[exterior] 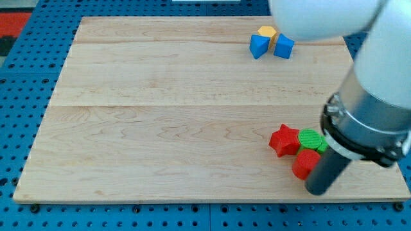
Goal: Separate the red blocks
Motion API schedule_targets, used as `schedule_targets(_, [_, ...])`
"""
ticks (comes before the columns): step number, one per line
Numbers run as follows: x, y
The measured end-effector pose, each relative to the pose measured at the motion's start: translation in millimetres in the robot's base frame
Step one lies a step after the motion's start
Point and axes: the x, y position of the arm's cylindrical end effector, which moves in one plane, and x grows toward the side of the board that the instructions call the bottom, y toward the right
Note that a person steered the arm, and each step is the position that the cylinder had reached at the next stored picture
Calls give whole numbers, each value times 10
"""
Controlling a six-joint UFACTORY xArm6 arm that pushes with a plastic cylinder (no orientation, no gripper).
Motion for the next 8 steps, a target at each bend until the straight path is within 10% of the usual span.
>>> schedule_targets(5, [-539,-261])
schedule_targets(8, [-1412,-1907])
